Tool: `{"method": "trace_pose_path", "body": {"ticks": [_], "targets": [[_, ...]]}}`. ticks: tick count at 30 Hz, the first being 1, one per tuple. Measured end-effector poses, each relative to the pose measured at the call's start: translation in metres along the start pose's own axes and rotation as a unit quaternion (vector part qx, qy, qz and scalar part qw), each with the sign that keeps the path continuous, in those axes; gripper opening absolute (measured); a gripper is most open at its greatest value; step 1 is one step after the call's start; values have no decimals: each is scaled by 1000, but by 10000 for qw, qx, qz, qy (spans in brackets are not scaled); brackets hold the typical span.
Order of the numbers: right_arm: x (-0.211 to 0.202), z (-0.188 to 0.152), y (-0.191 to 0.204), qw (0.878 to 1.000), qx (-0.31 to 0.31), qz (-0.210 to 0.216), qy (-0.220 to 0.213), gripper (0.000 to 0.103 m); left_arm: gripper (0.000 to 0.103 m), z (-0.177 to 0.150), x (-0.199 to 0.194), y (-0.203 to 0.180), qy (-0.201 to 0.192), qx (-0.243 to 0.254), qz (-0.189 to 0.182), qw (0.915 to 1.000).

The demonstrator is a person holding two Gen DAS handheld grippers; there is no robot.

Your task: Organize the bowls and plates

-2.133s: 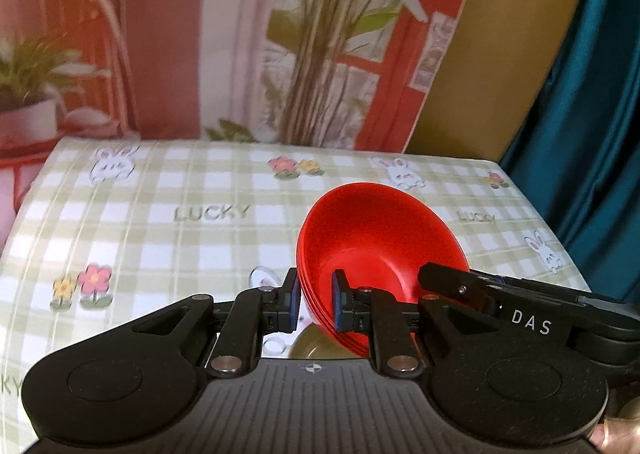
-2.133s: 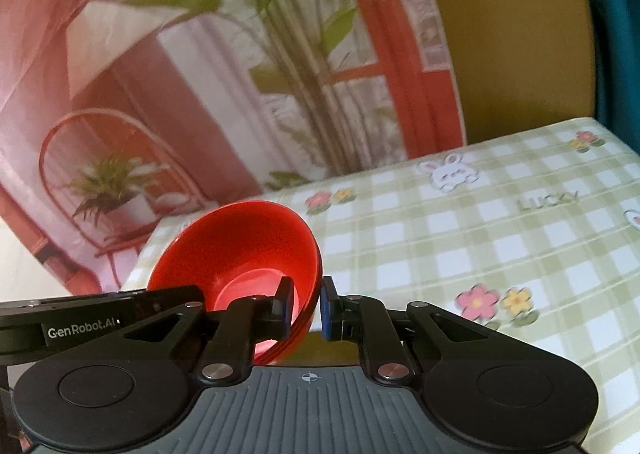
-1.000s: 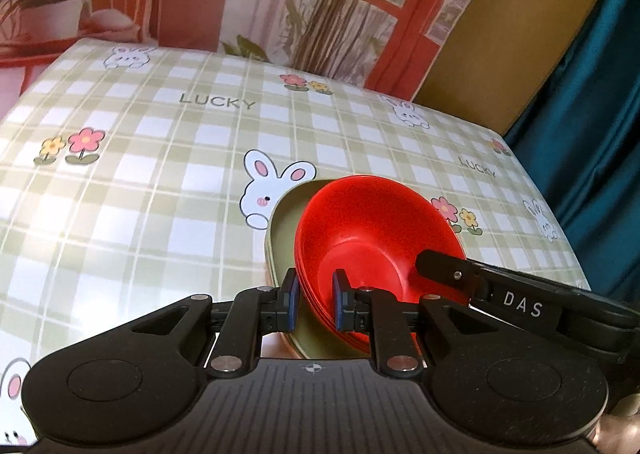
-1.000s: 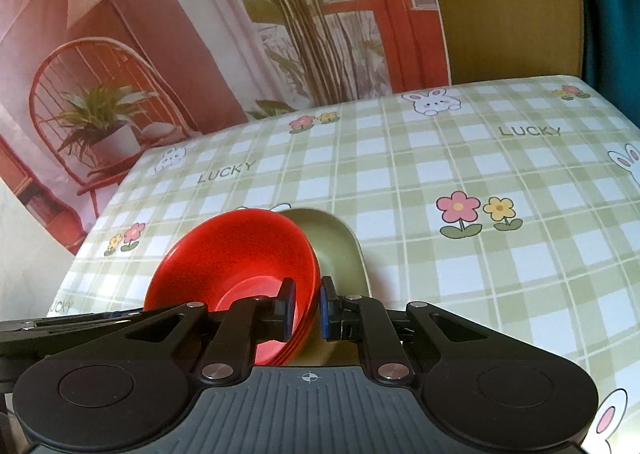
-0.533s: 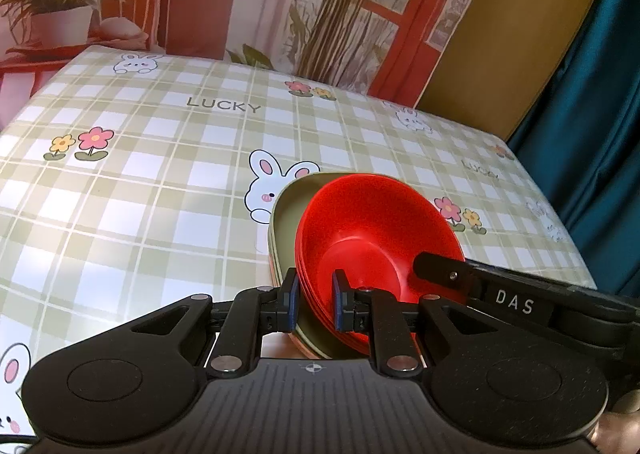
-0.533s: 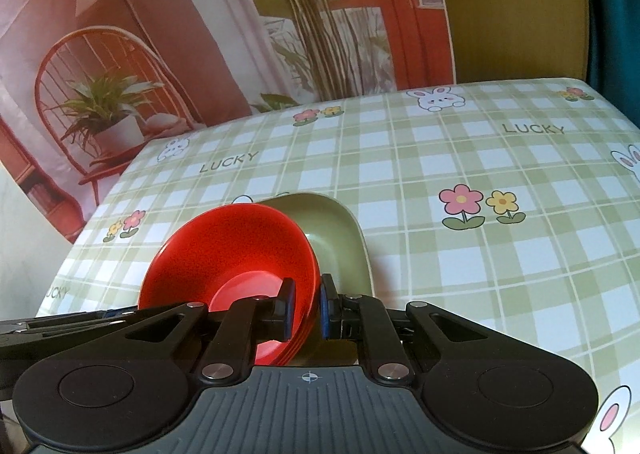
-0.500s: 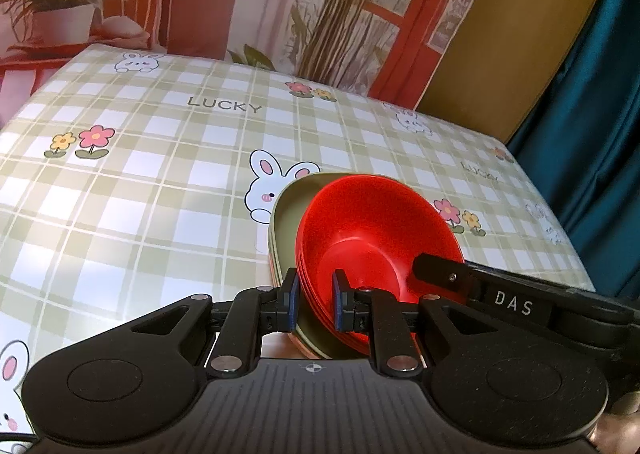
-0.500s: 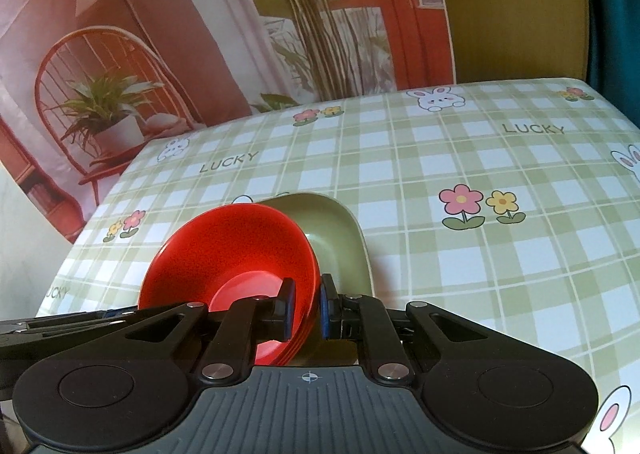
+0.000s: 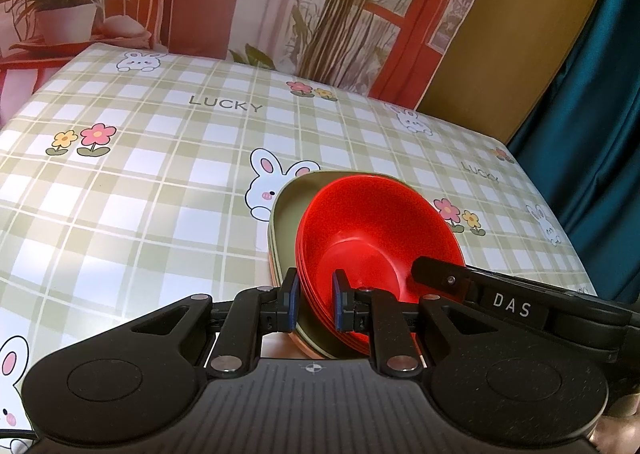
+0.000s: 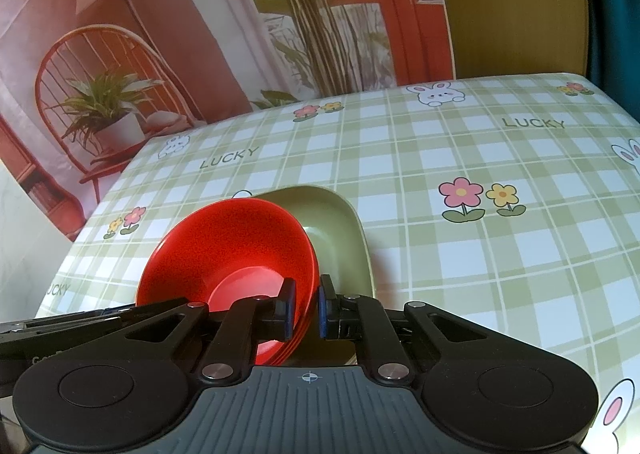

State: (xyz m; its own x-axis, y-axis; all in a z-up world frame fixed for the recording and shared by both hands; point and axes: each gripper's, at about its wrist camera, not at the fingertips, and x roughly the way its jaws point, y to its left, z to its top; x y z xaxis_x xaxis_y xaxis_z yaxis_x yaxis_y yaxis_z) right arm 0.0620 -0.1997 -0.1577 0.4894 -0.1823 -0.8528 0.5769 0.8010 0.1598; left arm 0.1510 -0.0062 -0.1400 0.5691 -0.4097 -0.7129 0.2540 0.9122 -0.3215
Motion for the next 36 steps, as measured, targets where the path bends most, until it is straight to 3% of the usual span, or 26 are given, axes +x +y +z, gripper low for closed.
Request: {"method": "trace_pose_path", "body": {"ticks": [8,14,22,26,32,36], "targets": [[-7,0,1,9999,-15,-24,-150,19,18,3,-7,-2,-112,78,105,9999],[-17,3,2,9995,-58,-53,-294,20,21,10,-19,-3,-326,171,193,9991],[-43,13,6,9972,-225,-139,-703,24,39,20,-48,-16,-790,523,136,9954],[-61,22,8,9940,-359,-232,-1005,31,59,30,-71,-16,-1132,573,178,9918],[-93,41,12,9870,-566,-368,-1460,55,87,51,-111,-20,-1662,822,383,9819],[-118,54,18,9815,-717,-441,-1722,74,88,64,-140,-28,-1997,893,663,9735]]}}
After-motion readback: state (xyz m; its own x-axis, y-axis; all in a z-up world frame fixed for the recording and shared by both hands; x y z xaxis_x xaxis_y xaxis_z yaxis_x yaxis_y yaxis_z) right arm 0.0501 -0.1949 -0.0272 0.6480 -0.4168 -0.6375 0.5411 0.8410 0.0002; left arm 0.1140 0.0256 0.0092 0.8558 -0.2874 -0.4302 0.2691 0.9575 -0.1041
